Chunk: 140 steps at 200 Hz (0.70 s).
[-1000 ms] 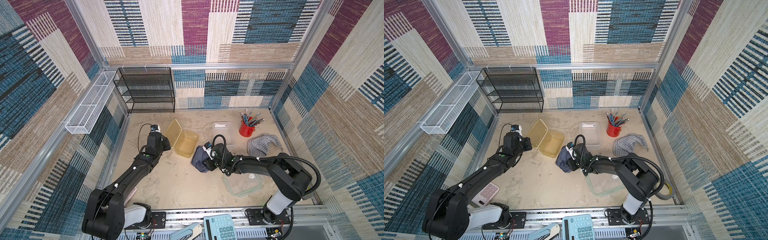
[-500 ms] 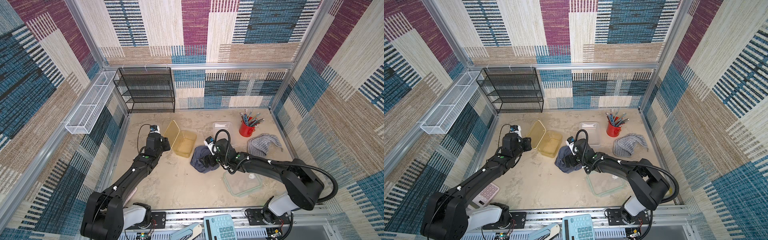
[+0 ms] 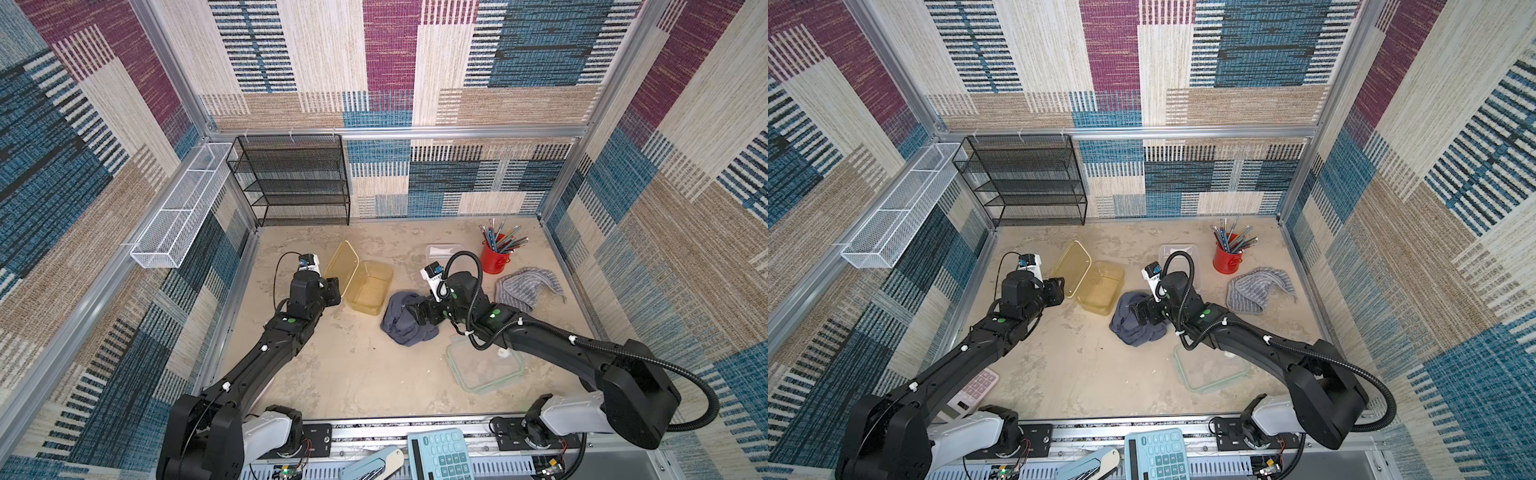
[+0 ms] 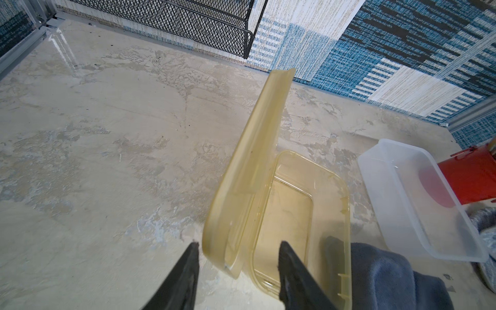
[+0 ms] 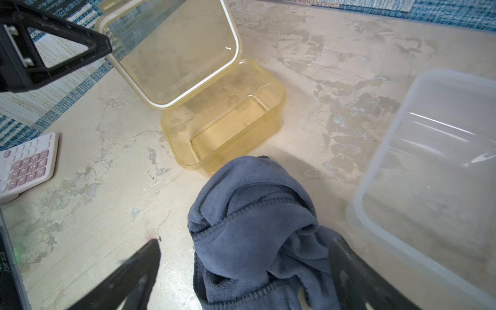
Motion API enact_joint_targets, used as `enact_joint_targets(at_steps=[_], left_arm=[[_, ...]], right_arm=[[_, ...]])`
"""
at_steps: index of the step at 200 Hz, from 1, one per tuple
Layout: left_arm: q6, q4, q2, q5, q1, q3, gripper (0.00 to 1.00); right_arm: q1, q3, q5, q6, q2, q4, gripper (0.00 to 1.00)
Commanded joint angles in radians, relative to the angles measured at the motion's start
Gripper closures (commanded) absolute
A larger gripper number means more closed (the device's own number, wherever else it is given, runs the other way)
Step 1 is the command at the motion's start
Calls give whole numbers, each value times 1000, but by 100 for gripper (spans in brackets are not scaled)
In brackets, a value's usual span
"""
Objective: Wipe the insides of the lunch boxes
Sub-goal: Place the cleaning item at the center of the board.
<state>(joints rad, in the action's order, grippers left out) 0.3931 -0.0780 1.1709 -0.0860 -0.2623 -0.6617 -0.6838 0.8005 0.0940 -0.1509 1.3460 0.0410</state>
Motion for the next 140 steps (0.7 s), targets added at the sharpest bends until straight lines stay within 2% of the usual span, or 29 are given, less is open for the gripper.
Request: enact_joint_targets(at_steps=[1,87,123,140], left_arm=[[-3,-51,-6,30,1,9,48],[-32,-90,-35,82,0,53,40],[-60,-145,-42,119,0,83,32],[-75,-151,-37,140,1,83,31]], right_arm=[[13,-14,-27,31,-27,-26,2],[96,-94,-77,92,-182,-21,2],[130,-159,-150,153,-276,-74,1],[159,-200,-186,177,-323,-119,2]])
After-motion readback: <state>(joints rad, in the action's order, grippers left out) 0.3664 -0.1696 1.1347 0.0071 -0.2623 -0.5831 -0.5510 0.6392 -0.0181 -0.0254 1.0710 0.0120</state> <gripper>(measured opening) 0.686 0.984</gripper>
